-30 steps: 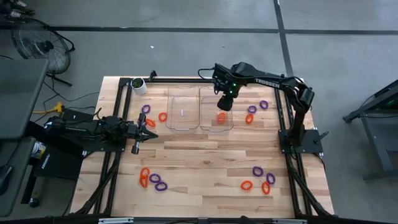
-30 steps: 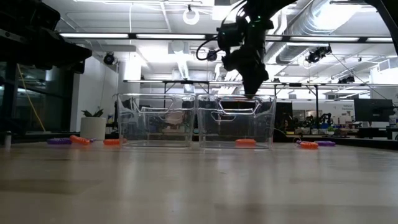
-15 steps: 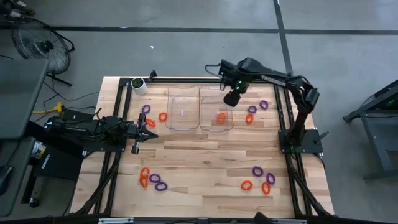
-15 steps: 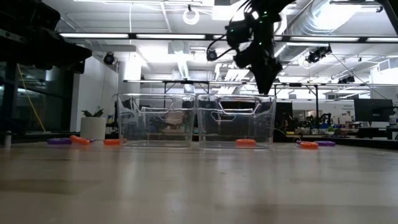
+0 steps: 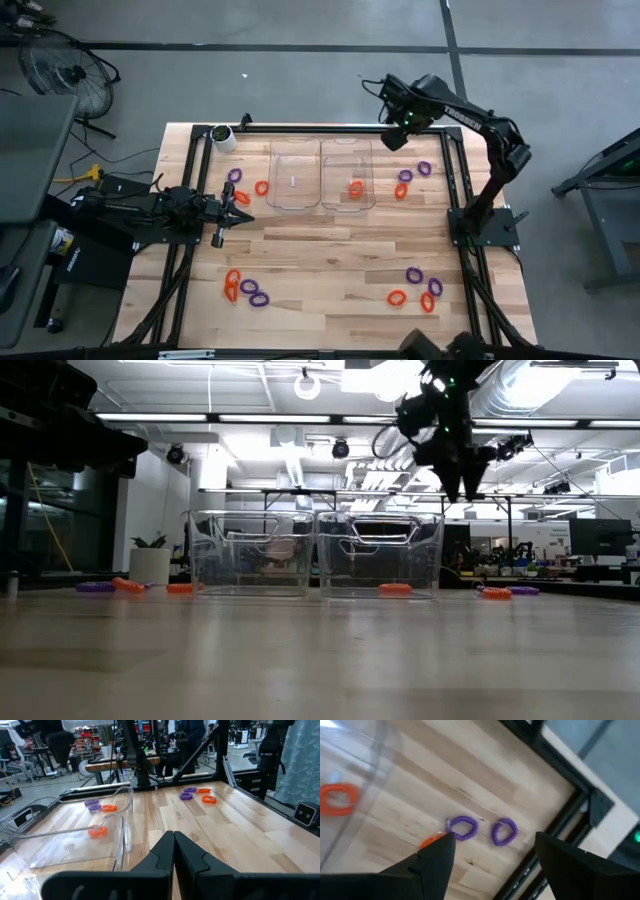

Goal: Sort spring keychains
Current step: Put the purple spring keychain into the left transparent bin

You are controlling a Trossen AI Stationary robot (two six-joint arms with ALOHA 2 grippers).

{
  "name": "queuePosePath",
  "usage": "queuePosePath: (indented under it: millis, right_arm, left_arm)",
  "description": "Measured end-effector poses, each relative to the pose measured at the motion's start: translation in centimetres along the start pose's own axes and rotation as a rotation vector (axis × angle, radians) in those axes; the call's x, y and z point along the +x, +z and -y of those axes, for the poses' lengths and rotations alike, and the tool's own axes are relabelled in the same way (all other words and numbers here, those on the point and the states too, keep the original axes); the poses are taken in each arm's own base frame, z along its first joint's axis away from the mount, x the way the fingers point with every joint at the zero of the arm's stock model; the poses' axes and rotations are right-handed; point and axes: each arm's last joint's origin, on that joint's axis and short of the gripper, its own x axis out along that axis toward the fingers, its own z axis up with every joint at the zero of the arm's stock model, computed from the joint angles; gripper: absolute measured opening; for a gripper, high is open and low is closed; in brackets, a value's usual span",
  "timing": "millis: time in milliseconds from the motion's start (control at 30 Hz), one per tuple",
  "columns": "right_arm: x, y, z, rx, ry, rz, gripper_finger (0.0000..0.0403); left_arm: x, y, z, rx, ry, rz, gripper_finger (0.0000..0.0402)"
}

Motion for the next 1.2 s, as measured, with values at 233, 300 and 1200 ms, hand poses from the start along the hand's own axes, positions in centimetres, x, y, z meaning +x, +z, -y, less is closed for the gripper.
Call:
queuePosePath:
  millis: [233,300,1200]
  right_arm:
    - [5.8,-2.4,0.8,0.132,0.026,-0.092,0.0271]
    - [7.0,-3.2,0.8,0.157,0.039,-0.098,0.0272]
    - [15.4,-8.1,-0.2,0.582,0.117,-0.060,0.0270]
  left_arm:
    - [0.0,0.0,0.0,0.000,0.000,0.000,0.0001]
    - [0.0,0.0,0.0,0.000,0.000,0.001,0.0001]
    - [0.0,0.0,0.0,0.000,0.000,0.000,0.0001]
